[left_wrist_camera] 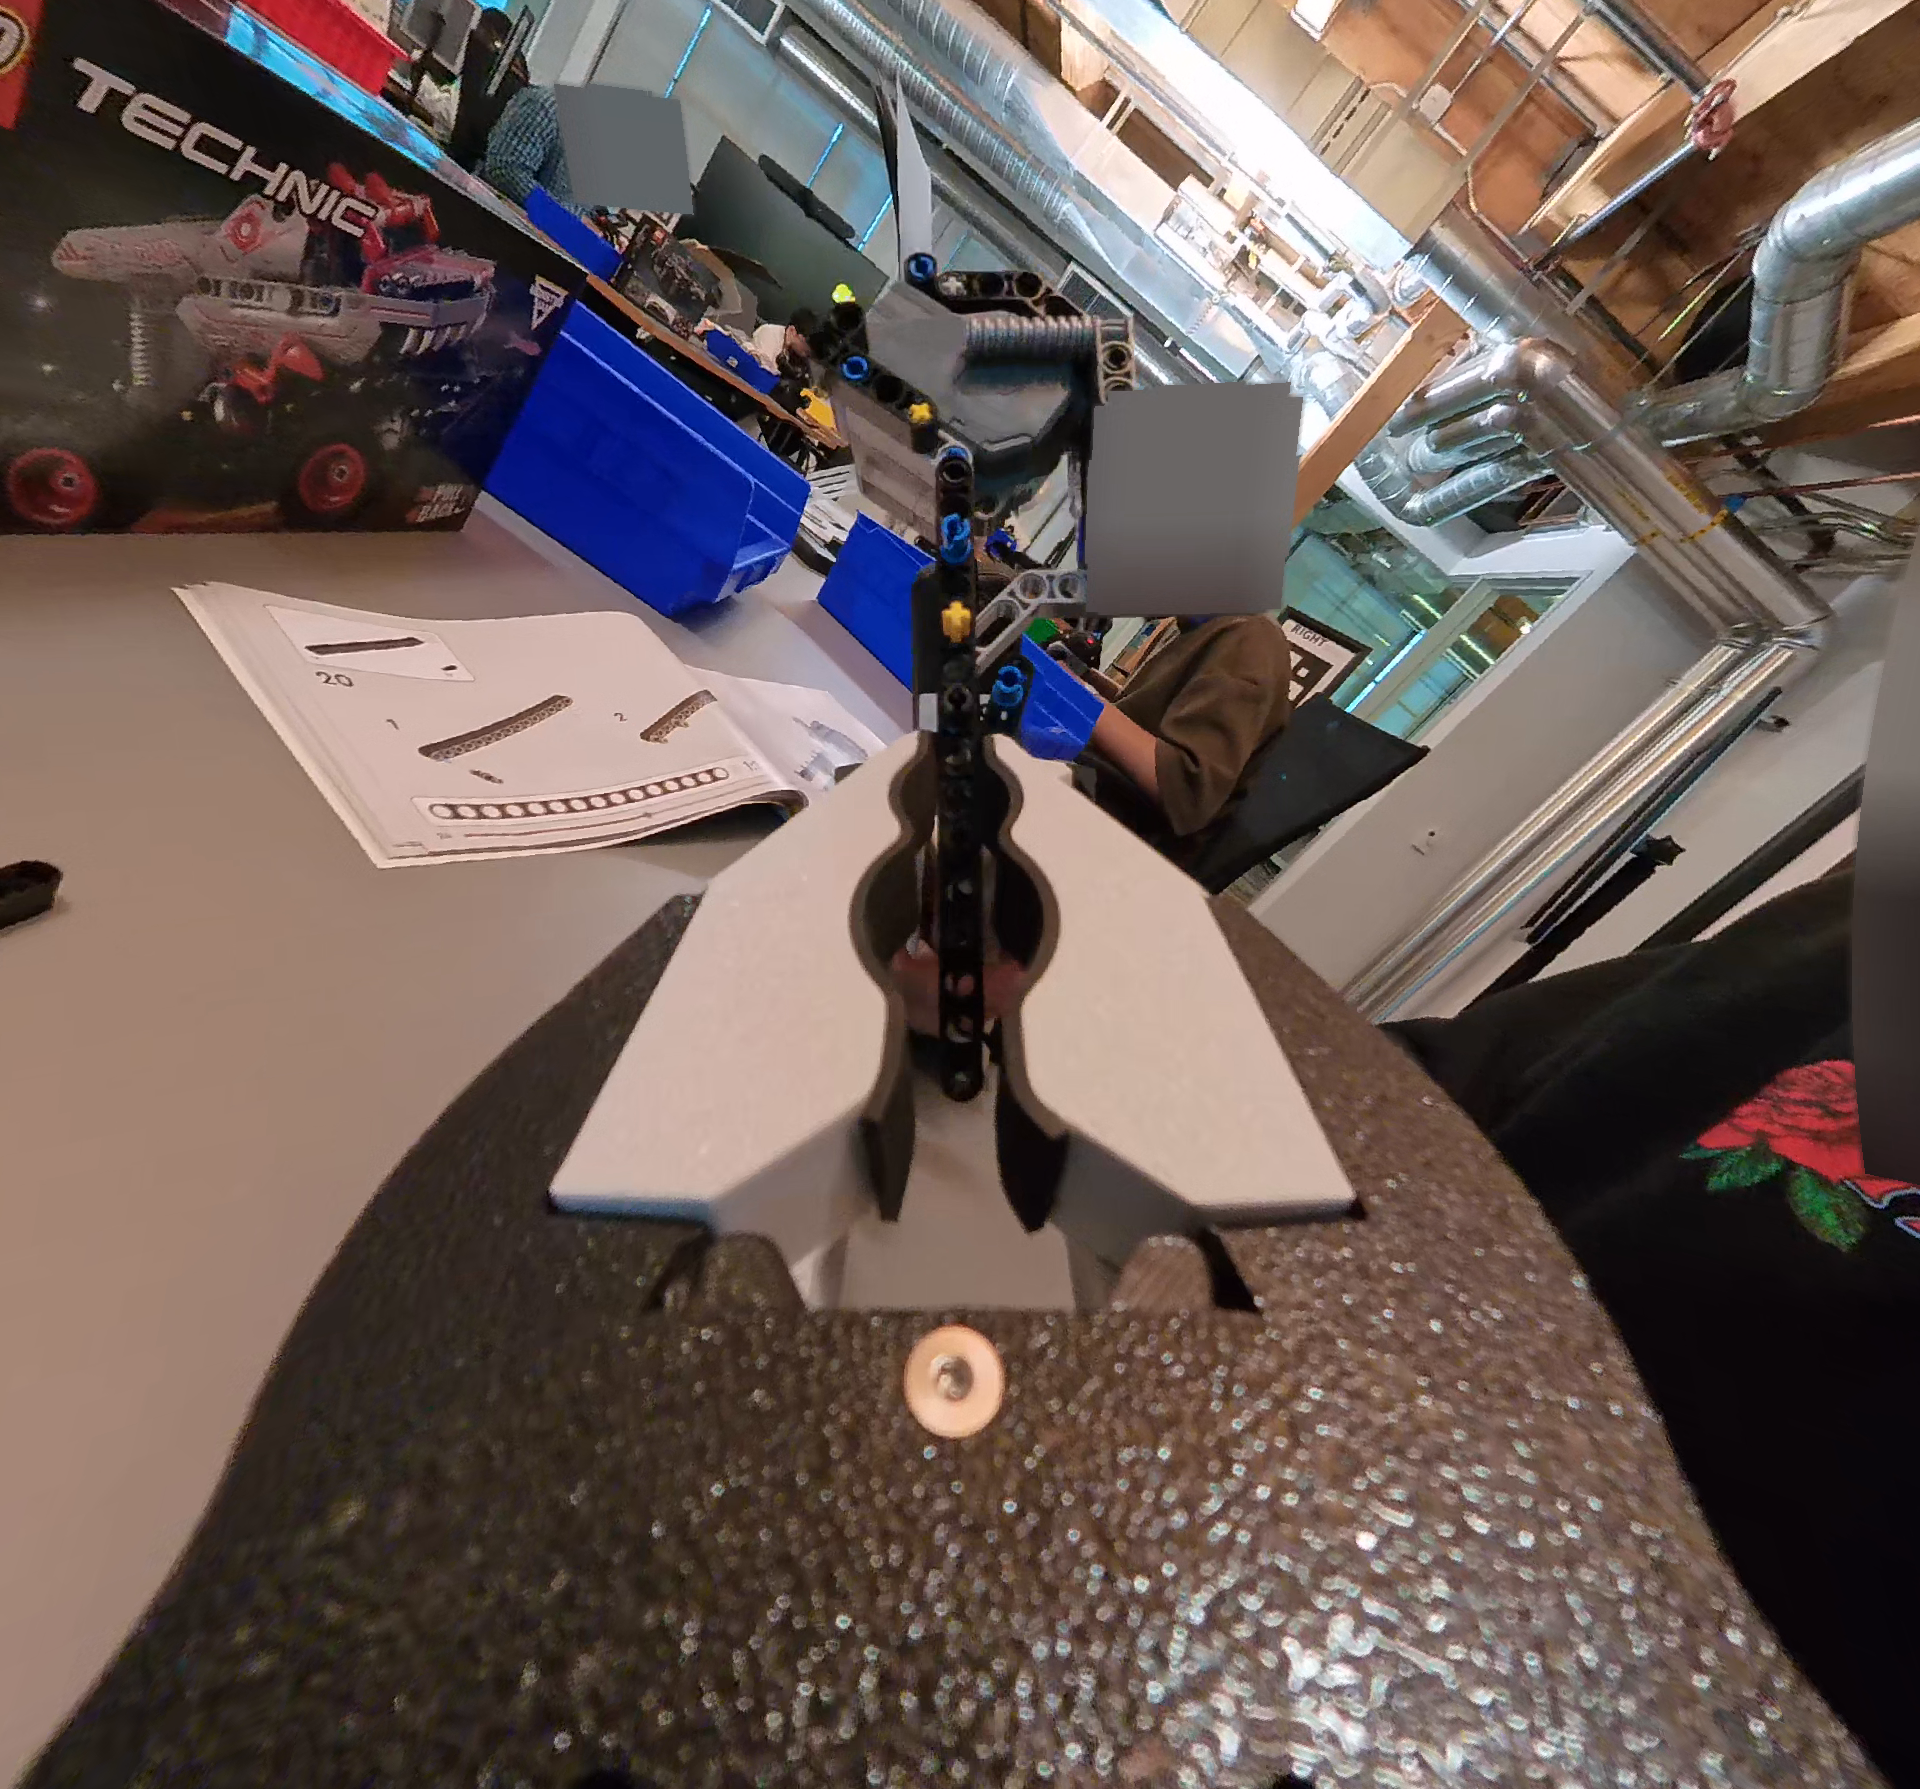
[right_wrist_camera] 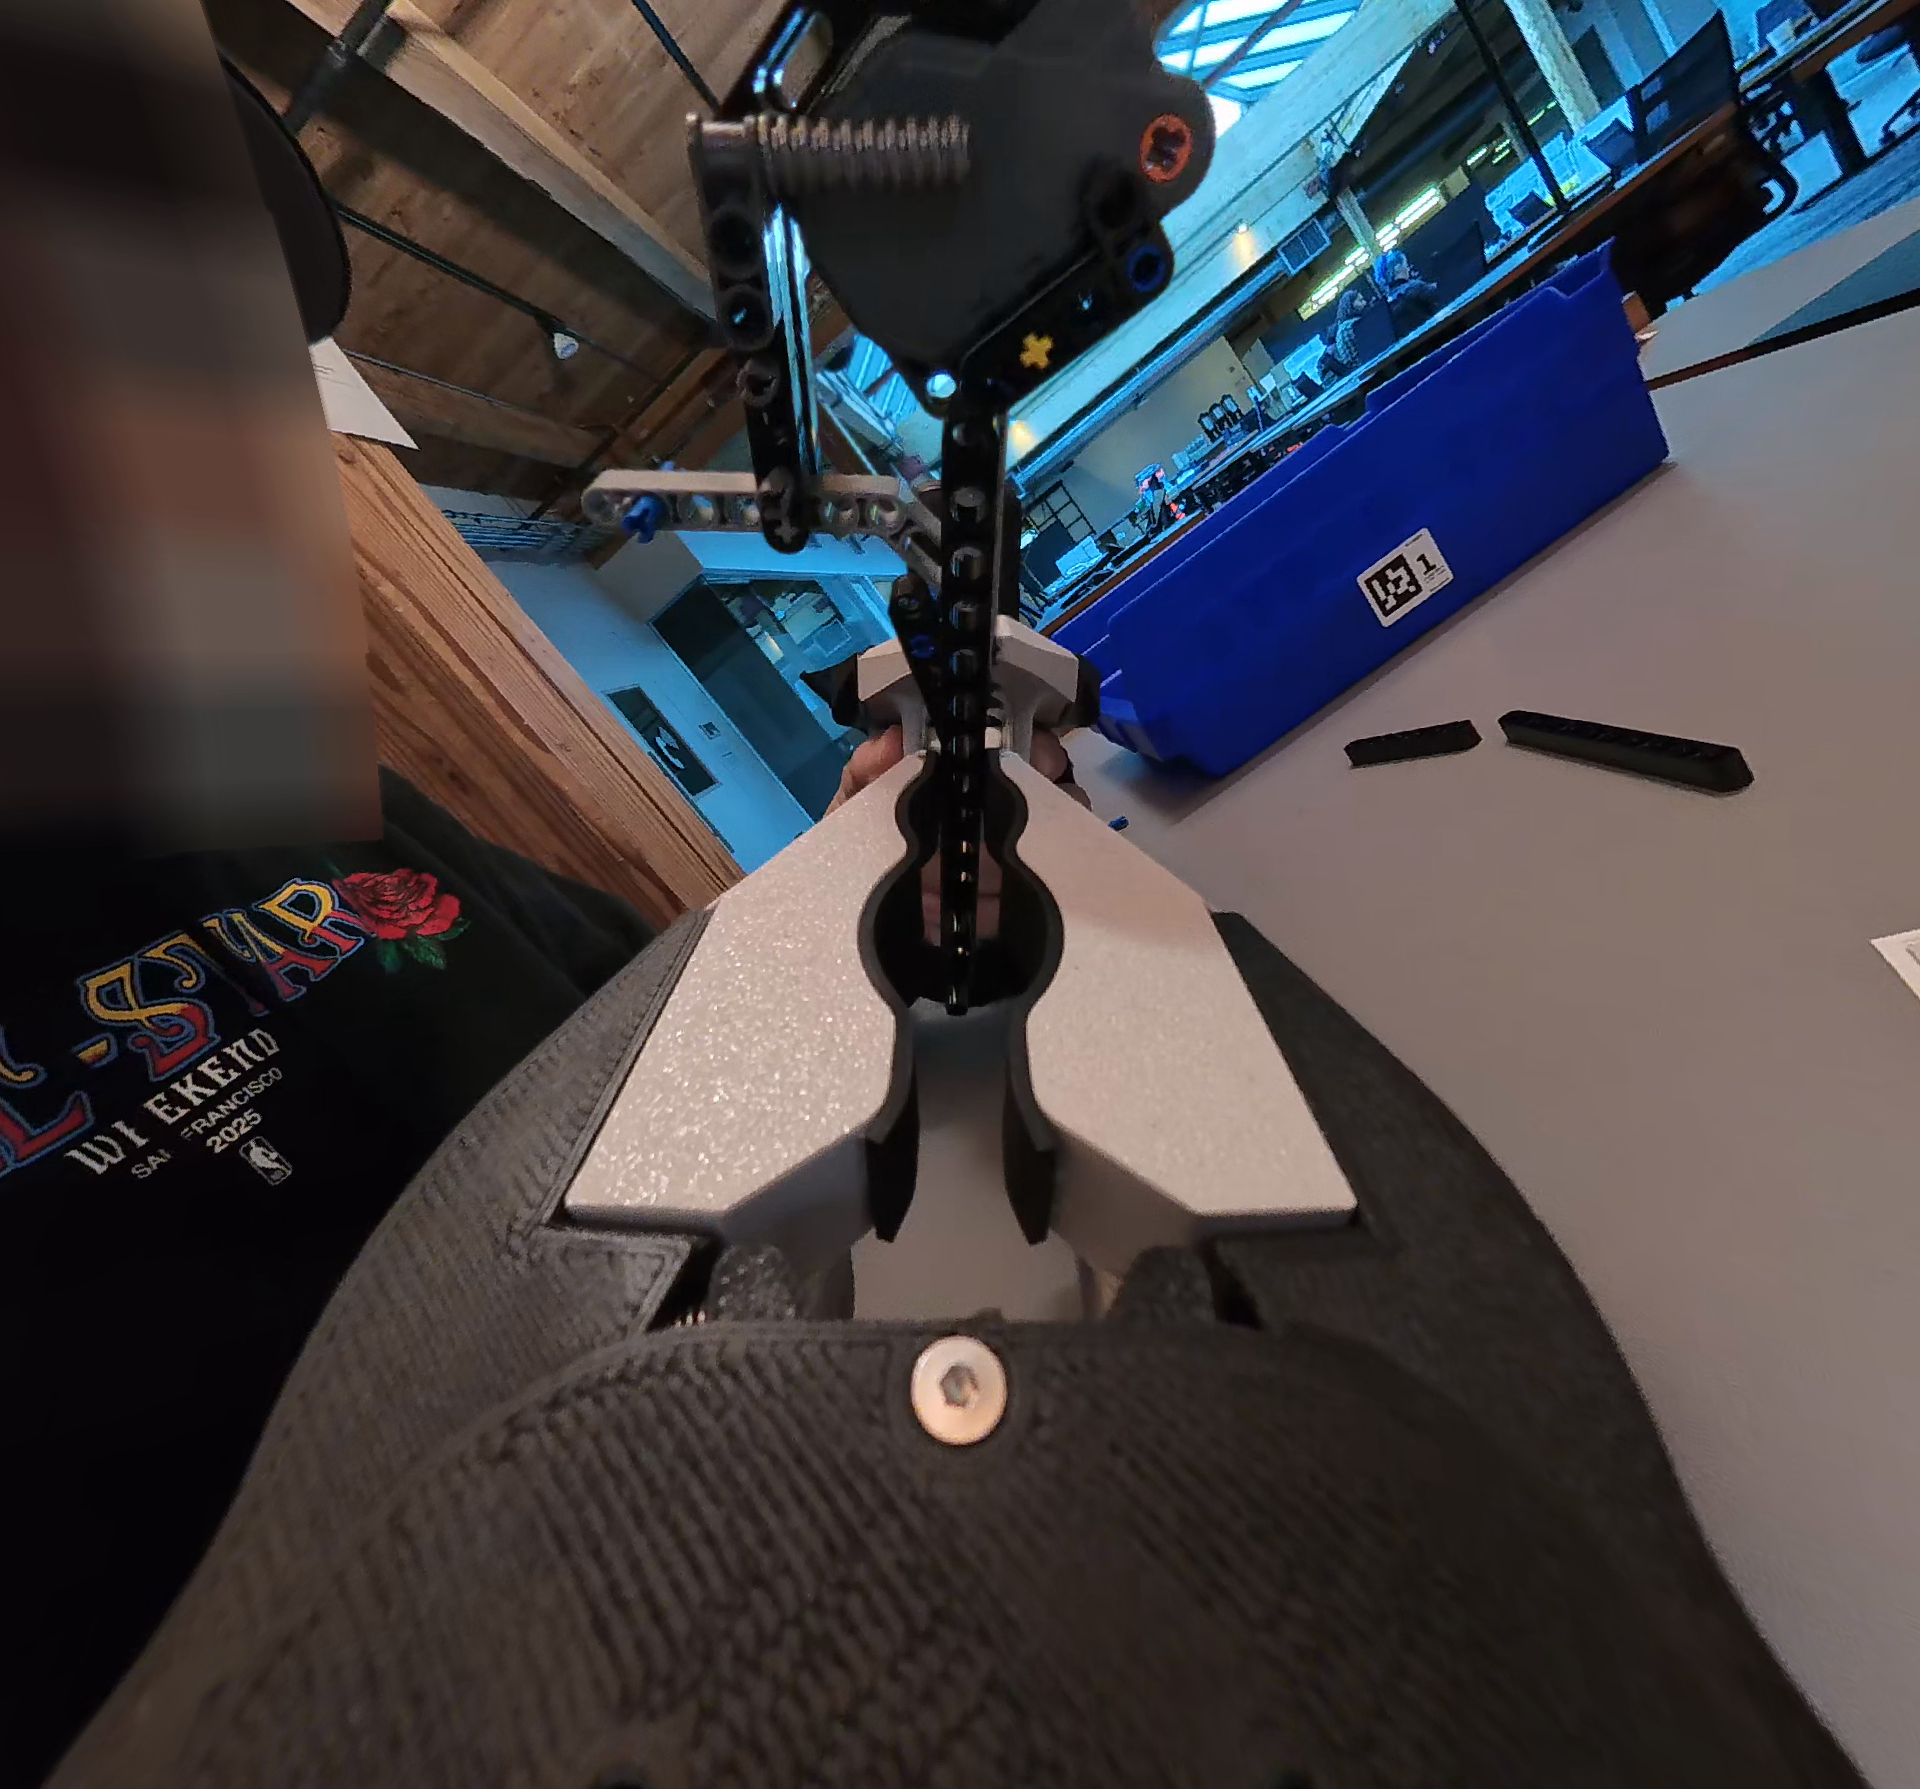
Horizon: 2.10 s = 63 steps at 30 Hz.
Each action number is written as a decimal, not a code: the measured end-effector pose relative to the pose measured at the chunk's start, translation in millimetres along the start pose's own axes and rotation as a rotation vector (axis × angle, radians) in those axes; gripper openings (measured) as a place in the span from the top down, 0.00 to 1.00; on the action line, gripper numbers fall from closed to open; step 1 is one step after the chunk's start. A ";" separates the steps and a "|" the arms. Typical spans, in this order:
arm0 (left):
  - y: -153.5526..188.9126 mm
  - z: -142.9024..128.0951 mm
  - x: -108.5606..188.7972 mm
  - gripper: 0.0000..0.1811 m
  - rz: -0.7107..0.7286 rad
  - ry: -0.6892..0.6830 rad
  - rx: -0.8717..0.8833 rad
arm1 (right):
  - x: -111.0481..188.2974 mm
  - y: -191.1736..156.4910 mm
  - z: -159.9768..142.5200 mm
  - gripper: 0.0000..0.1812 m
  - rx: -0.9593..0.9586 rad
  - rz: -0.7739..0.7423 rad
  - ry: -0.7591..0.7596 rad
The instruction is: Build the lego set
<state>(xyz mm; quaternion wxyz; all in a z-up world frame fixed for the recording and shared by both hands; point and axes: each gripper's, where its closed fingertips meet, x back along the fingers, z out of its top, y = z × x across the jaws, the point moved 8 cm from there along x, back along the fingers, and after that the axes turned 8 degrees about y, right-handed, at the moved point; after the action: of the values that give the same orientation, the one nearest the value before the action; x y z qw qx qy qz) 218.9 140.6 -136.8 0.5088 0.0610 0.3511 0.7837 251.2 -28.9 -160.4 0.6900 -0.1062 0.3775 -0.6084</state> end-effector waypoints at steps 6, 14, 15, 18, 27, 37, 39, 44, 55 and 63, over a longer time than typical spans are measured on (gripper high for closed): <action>0.4 -1.4 -1.1 0.97 0.009 -0.002 0.030 | 1.0 0.0 1.0 0.97 0.002 -0.003 0.013; -1.0 -0.7 -0.3 0.97 0.030 -0.028 -0.012 | -1.1 4.0 -1.0 0.97 -0.042 -0.030 -0.006; -2.6 -1.4 0.3 0.97 0.041 -0.046 -0.028 | -1.6 5.7 -1.9 0.96 -0.048 -0.066 -0.010; -8.6 -5.2 2.4 0.97 0.068 -0.101 -0.047 | -2.4 9.2 -10.4 0.90 -0.103 -0.159 -0.091; -16.8 -14.6 4.5 0.97 0.095 -0.275 -0.173 | 34.3 7.4 -31.5 0.78 -0.159 -0.527 -0.256; -7.8 -25.2 0.7 0.97 0.108 -0.529 -0.319 | 84.5 -52.3 -5.1 0.73 0.324 -0.607 -0.552; -5.9 -24.9 -1.3 0.97 0.111 -0.524 -0.312 | 84.8 -47.2 -16.0 0.74 0.403 -0.590 -0.686; -6.5 -17.9 2.0 0.97 0.130 -0.456 -0.272 | 72.2 -28.1 -26.5 0.75 0.590 -0.578 -0.709; -12.4 26.3 38.1 0.97 0.229 -0.288 -0.260 | 7.5 -0.2 -48.5 0.78 0.673 -0.242 -1.094; -17.0 31.0 45.9 0.97 0.232 -0.246 -0.248 | 1.6 0.6 -55.7 0.97 1.340 -0.387 -1.162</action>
<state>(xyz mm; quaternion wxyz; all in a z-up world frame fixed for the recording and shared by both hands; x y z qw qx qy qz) 224.0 198.3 -136.1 0.4577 0.1331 0.1777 0.8610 215.4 -12.8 -200.0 0.5746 -0.0344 -0.4874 -0.6566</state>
